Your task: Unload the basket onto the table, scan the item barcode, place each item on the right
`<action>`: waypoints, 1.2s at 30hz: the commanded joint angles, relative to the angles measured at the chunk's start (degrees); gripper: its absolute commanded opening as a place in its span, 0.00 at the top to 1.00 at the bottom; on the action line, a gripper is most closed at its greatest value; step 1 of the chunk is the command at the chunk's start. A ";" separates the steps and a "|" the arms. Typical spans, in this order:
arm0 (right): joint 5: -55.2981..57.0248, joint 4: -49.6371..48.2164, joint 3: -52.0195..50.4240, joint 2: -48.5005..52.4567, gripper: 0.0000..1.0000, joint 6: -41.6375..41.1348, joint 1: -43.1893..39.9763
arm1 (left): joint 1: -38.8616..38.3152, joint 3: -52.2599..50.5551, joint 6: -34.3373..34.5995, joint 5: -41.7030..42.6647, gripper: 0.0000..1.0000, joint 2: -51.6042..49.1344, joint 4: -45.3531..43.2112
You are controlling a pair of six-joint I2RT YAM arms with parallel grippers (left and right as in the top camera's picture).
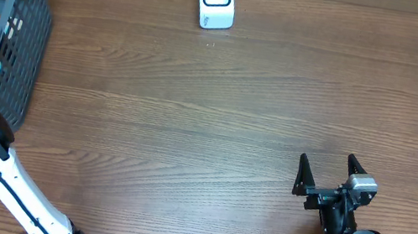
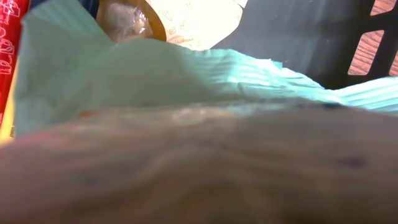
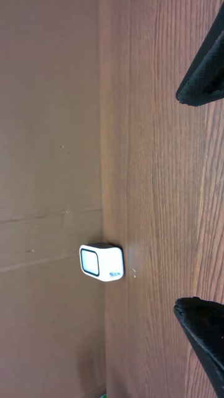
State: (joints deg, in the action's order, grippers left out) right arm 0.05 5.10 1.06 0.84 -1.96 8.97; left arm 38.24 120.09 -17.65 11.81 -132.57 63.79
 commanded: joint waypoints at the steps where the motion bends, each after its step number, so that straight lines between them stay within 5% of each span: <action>1: 0.31 -0.31 -0.61 -0.68 0.00 -0.46 -0.37 | -0.28 -0.66 -0.50 0.26 0.70 2.40 0.44; 16: 0.31 -0.31 -0.61 -0.68 0.00 -0.46 -0.37 | -0.28 -0.66 6.93 0.00 0.67 22.47 -2.36; 25: 0.31 -0.31 -0.61 -0.68 0.00 -0.46 -0.37 | -0.90 -0.66 17.90 0.44 0.70 40.52 -3.52; 36: 0.33 -0.31 -0.61 -0.68 0.00 -0.46 -0.37 | -14.45 -0.68 24.46 0.92 0.74 50.97 8.68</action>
State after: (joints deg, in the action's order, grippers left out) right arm 0.03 5.15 1.06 0.84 -1.96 8.97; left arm 27.16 118.65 3.46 11.81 -82.96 71.59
